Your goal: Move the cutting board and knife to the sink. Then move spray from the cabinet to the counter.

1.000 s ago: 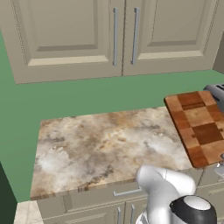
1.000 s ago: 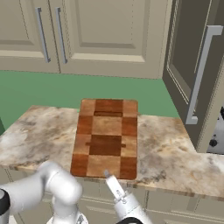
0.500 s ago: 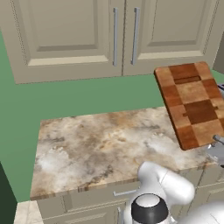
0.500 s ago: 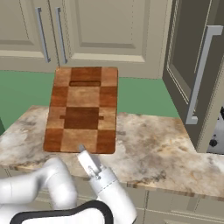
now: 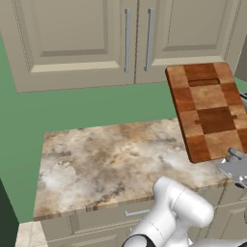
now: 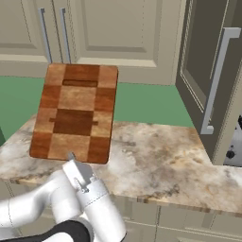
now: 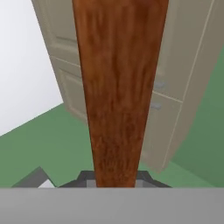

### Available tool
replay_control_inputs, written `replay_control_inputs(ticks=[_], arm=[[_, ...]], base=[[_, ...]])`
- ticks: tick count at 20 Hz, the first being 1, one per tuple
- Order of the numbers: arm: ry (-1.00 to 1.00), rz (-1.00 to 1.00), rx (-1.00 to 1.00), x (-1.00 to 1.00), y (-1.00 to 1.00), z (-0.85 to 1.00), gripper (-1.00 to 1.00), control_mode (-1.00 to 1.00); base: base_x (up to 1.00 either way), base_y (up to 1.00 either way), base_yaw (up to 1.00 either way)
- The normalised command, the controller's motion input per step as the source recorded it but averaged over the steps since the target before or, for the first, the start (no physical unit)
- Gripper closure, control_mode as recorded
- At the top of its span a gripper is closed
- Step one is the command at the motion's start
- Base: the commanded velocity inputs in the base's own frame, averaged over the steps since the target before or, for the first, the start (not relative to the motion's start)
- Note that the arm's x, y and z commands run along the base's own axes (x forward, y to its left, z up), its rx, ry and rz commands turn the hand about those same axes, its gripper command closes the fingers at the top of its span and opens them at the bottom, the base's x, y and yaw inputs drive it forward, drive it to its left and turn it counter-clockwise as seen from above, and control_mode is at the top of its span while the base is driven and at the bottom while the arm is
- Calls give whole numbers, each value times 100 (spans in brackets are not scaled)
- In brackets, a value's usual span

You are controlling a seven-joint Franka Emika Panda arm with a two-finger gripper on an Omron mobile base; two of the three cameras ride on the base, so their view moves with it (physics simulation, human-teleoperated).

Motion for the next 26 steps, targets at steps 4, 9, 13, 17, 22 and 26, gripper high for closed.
replay_control_inputs(ticks=[4,9,13,17,22,26], arm=[[0,0,0,0,0,0,100,-100],[-8,0,0,-46,0,0,100,-100],[-2,0,0,-21,0,0,100,100],[0,0,0,0,0,0,100,100],[0,0,0,0,0,0,100,100],[0,0,0,0,0,0,100,100]], base=[[0,0,0],[0,0,0],[-70,0,-2],[-96,0,-6],[-99,-13,-7],[-93,-65,-14]])
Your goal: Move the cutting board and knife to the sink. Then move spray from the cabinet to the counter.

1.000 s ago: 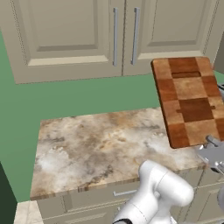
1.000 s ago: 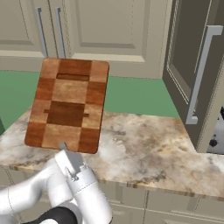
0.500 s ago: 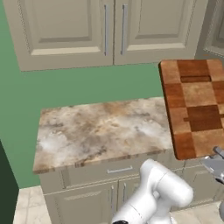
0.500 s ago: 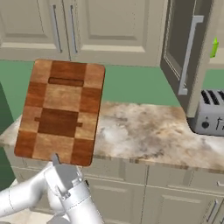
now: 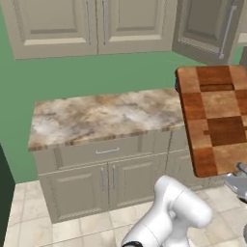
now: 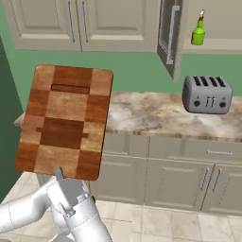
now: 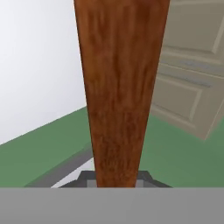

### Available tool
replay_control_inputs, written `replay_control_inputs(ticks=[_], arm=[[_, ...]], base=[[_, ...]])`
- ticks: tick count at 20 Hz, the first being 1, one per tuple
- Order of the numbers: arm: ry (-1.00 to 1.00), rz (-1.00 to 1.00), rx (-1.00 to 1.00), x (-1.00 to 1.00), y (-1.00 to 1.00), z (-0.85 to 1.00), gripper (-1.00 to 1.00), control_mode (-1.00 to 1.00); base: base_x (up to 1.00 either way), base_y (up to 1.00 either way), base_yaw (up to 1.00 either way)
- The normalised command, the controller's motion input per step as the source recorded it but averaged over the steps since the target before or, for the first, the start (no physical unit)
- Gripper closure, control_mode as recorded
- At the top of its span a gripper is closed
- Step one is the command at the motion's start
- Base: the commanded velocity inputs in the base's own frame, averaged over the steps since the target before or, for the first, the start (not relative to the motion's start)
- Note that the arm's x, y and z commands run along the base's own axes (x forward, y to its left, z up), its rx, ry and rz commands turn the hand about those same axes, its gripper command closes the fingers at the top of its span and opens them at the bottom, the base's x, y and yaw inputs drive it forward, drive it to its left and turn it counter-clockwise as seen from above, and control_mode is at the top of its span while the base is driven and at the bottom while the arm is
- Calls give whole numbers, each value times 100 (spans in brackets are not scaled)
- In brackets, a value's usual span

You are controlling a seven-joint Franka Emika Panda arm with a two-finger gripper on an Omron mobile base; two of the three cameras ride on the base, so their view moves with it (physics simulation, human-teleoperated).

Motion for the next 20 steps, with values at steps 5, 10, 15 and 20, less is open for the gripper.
replay_control_inputs(ticks=[5,10,15,20], arm=[[0,0,0,0,0,0,100,100],[0,0,0,0,0,0,100,100],[0,0,0,0,0,0,100,100],[0,0,0,0,0,0,100,100]], base=[[-54,-78,-26],[-26,-63,-42],[-20,-50,-53],[-4,-56,-50]])
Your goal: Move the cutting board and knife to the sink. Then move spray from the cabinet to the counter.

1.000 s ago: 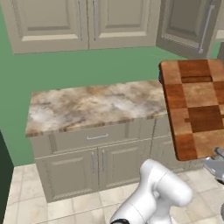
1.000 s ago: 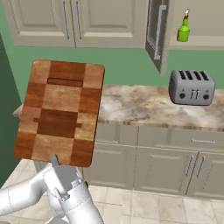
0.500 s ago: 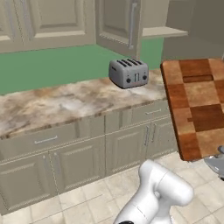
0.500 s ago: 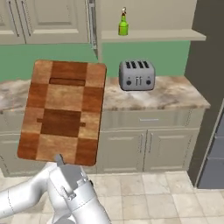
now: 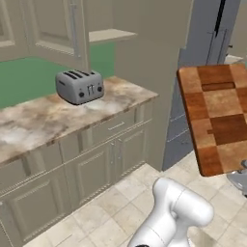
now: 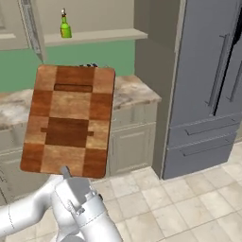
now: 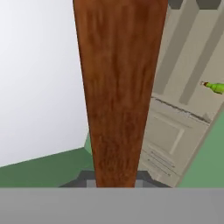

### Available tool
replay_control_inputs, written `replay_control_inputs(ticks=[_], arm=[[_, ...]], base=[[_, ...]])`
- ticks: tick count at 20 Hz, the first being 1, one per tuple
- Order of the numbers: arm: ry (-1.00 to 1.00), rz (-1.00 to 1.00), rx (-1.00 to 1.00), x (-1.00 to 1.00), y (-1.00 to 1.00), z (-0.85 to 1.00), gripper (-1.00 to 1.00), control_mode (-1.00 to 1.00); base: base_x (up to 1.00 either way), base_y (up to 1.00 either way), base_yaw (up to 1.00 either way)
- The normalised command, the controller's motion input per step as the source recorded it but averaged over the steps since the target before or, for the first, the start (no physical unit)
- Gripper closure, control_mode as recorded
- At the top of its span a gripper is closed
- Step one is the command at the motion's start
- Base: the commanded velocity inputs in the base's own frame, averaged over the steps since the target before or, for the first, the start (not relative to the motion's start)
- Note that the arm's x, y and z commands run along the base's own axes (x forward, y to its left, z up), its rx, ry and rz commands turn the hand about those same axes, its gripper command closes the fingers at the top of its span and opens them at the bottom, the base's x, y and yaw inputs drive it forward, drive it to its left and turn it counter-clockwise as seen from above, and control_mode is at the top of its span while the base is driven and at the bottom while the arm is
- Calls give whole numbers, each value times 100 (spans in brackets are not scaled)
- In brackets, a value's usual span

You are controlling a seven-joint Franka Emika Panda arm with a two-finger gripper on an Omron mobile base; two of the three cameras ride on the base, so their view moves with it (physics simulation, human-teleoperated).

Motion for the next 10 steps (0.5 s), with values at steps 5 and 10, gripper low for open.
replay_control_inputs(ticks=[5,10], arm=[[0,0,0,0,0,0,100,100],[0,0,0,0,0,0,100,100]], base=[[0,-65,-47],[24,-46,-48]])
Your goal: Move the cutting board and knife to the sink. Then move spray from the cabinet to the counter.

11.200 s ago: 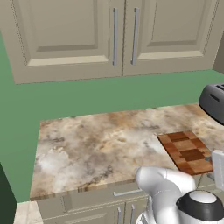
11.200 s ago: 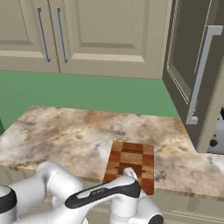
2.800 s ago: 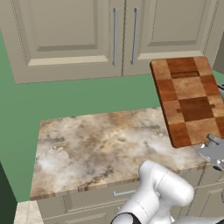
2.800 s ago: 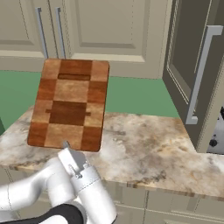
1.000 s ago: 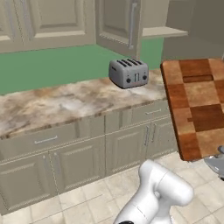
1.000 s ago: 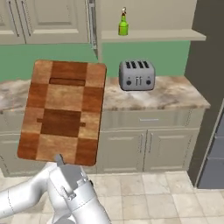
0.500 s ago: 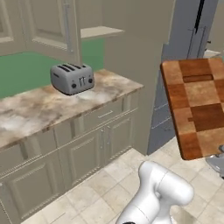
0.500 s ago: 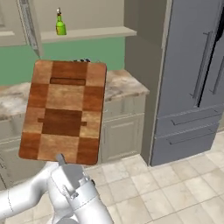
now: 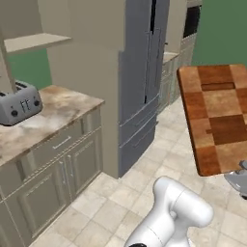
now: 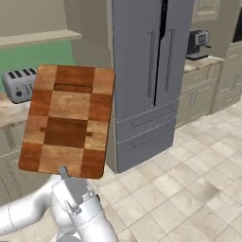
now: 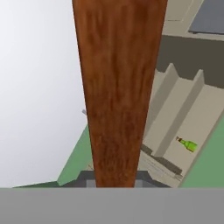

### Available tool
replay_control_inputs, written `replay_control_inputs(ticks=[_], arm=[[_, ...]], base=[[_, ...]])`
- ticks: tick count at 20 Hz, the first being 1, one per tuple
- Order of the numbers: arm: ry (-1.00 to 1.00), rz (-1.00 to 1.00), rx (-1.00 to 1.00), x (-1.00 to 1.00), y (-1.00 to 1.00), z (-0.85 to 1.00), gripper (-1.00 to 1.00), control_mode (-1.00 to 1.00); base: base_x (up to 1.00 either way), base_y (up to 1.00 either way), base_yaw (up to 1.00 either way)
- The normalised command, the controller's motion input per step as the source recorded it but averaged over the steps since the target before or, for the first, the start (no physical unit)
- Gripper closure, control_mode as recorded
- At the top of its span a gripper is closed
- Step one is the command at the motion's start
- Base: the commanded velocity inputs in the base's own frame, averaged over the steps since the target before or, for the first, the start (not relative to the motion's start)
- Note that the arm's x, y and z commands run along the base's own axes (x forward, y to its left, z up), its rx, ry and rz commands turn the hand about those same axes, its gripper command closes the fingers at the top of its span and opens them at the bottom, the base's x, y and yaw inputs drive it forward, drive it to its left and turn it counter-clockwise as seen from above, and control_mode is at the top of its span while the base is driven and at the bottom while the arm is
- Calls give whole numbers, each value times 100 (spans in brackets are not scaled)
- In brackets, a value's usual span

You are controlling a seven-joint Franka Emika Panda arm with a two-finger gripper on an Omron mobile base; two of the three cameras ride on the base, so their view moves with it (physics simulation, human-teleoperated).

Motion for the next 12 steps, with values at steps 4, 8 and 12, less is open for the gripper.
replay_control_inputs(ticks=[4,8,12], arm=[[0,0,0,0,0,0,100,100],[0,0,0,0,0,0,100,100],[0,0,0,0,0,0,100,100]], base=[[43,-29,-53],[49,-32,-54],[66,-11,-52]])
